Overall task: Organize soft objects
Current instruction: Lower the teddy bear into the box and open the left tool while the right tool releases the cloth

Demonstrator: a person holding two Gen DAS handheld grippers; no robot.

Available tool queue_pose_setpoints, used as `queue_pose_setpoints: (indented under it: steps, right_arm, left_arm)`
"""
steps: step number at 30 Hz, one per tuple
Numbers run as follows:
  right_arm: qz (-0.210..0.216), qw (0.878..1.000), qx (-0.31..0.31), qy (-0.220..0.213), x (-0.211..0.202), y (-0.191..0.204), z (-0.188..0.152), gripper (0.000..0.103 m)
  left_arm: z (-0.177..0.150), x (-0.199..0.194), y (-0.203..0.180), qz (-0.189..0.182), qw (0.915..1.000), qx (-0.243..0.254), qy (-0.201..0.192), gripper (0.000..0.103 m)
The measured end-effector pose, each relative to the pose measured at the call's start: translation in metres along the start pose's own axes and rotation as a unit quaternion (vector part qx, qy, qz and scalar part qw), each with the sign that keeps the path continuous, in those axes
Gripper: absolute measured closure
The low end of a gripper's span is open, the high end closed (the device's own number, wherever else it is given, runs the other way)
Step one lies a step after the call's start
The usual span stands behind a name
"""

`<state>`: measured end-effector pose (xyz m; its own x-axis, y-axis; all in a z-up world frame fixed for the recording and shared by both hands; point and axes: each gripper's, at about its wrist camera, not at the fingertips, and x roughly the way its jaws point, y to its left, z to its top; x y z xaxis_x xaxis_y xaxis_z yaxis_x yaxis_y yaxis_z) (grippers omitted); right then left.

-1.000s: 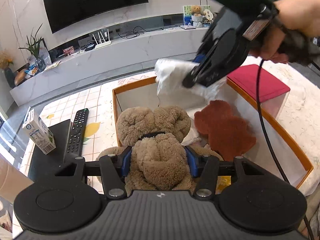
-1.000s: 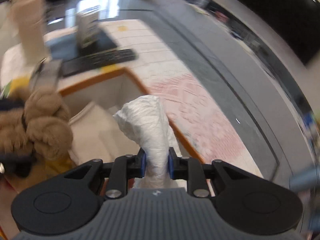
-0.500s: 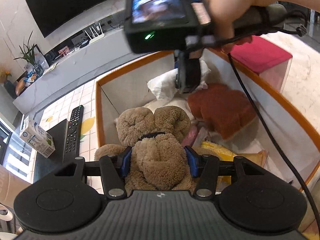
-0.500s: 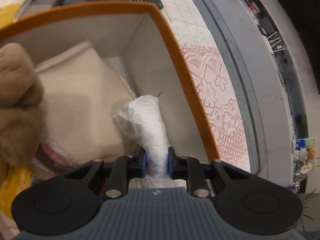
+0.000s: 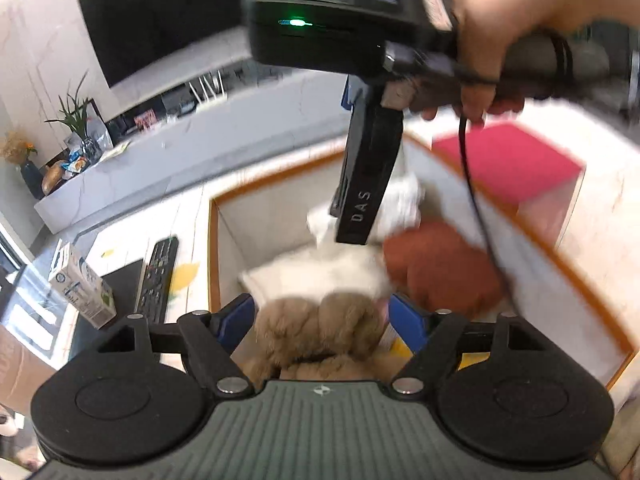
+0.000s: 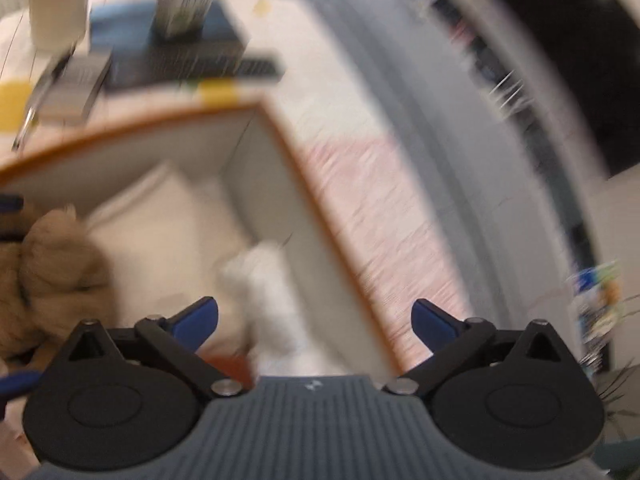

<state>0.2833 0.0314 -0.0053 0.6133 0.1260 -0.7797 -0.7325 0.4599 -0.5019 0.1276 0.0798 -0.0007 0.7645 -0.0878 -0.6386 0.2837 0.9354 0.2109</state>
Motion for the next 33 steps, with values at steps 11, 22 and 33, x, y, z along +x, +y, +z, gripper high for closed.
queue_pose_setpoints:
  steps: [11,22,33]
  right_arm:
    - [0.025,0.987,0.158,0.033,-0.048,-0.027,-0.013,0.002]
    - [0.001,0.959,0.283,-0.018,-0.120,-0.055,-0.038,0.002]
    - [-0.011,0.952,0.304,-0.024,-0.179,-0.066,-0.106,0.002]
  left_arm:
    - [0.015,-0.017,0.001,0.006,0.9983,-0.050,-0.030,0.003]
    - [0.023,-0.040,0.007,-0.023,0.9964,-0.056,-0.058,0.003]
    - [0.043,-0.062,-0.021,-0.038,0.9916,-0.073,-0.100,0.003]
